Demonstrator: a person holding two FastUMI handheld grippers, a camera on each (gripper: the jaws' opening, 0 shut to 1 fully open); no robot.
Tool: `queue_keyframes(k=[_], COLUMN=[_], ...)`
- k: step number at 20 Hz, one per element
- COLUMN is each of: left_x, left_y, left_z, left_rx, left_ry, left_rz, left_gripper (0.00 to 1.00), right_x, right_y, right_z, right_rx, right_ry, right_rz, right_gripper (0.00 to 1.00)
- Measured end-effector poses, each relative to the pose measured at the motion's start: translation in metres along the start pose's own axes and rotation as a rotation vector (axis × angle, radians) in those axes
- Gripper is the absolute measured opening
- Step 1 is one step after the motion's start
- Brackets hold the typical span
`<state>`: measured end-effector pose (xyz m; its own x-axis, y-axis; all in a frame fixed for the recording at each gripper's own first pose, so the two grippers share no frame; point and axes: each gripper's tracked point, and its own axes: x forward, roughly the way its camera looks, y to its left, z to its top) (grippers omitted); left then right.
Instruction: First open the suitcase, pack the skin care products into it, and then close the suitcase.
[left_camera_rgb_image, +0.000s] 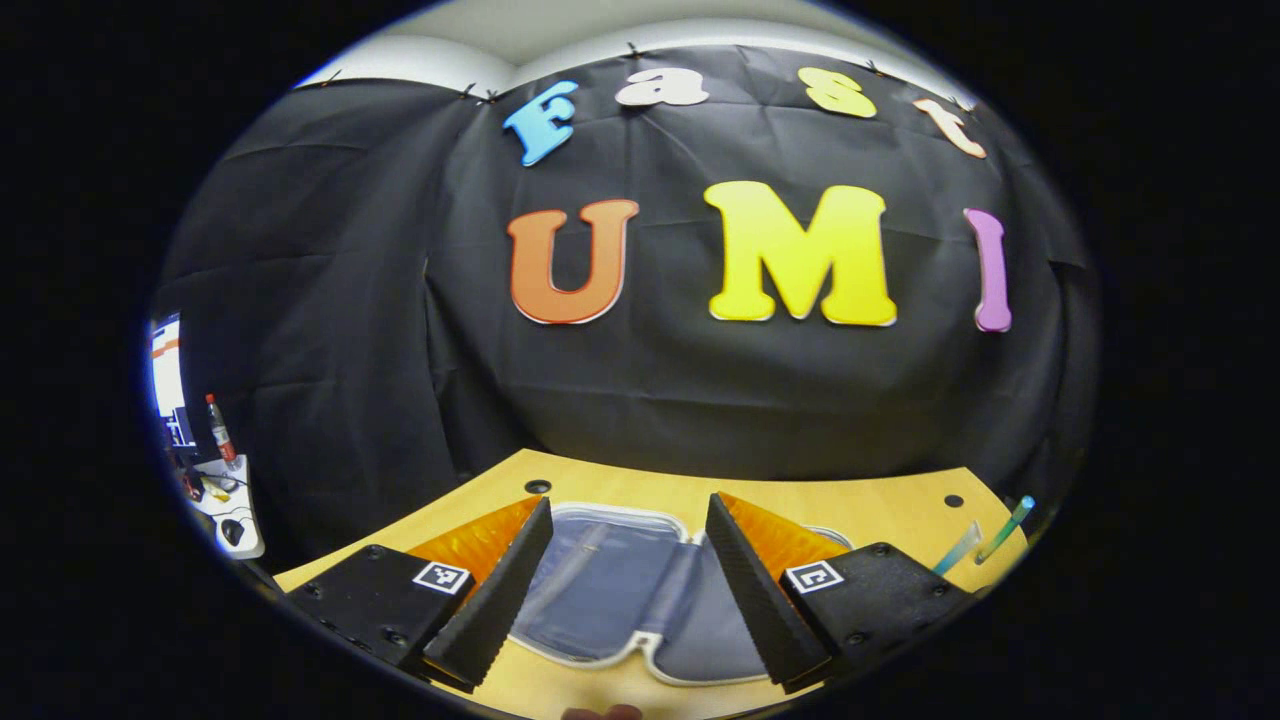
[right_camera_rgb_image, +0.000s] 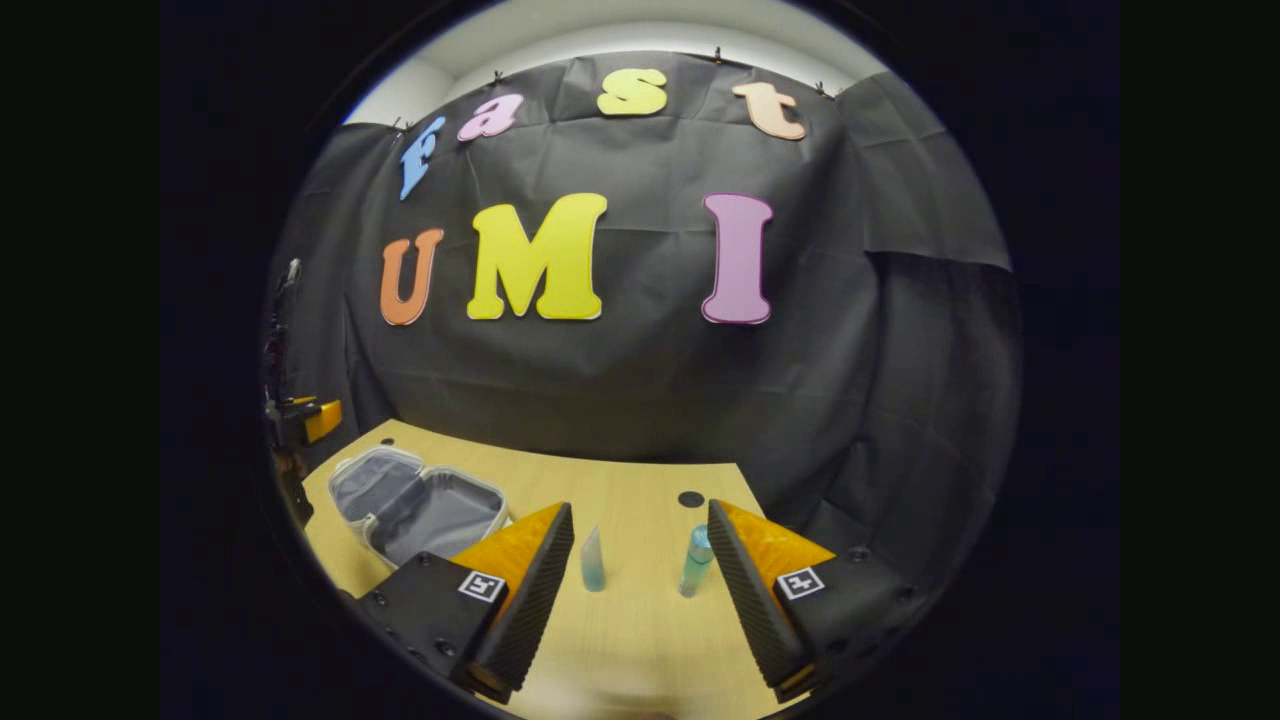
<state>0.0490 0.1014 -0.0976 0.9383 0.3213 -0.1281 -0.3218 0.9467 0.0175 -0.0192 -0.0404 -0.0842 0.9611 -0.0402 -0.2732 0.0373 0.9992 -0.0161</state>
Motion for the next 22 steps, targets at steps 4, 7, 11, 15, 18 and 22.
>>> queue_keyframes(k=[4, 7, 11, 15, 18, 22], left_x=[-0.026, -0.044, -0.062, -0.058, -0.042, -0.004], left_y=[-0.092, -0.164, -0.249, -0.32, -0.347, -0.369], left_z=[-0.009, -0.027, -0.051, -0.104, -0.15, -0.199], left_rx=[0.047, 0.081, 0.101, 0.105, 0.131, 0.12], left_ry=[0.008, 0.05, 0.096, 0.196, 0.254, 0.318], left_rz=[-0.125, -0.246, -0.398, -0.502, -0.521, -0.497], left_gripper=[1.0, 1.0, 1.0, 1.0, 1.0, 0.99], right_x=[-0.003, -0.004, -0.003, -0.005, -0.009, -0.01], right_y=[-0.033, -0.064, -0.098, -0.121, -0.144, -0.166], right_z=[-0.017, -0.022, -0.034, -0.056, -0.078, -0.1], right_rx=[-0.001, -0.013, 0.008, 0.003, -0.006, -0.014], right_ry=[0.031, 0.032, 0.056, 0.098, 0.15, 0.204], right_rz=[0.019, 0.006, -0.024, -0.041, -0.069, -0.108], right_gripper=[0.8, 0.8, 0.8, 0.8, 0.8, 0.8])
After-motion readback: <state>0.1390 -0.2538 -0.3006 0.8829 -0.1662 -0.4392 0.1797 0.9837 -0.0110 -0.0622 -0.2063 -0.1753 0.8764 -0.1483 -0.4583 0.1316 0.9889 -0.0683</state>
